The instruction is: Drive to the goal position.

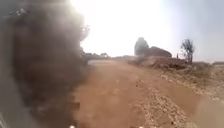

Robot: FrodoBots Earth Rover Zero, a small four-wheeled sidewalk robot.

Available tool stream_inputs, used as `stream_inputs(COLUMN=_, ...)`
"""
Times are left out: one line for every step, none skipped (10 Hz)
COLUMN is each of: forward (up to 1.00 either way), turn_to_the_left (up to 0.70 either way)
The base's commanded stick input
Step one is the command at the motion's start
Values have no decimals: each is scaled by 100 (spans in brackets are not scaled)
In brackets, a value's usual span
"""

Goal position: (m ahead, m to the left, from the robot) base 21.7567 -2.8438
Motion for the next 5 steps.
stream_inputs(forward=70, turn_to_the_left=0)
stream_inputs(forward=70, turn_to_the_left=0)
stream_inputs(forward=70, turn_to_the_left=0)
stream_inputs(forward=70, turn_to_the_left=0)
stream_inputs(forward=70, turn_to_the_left=0)
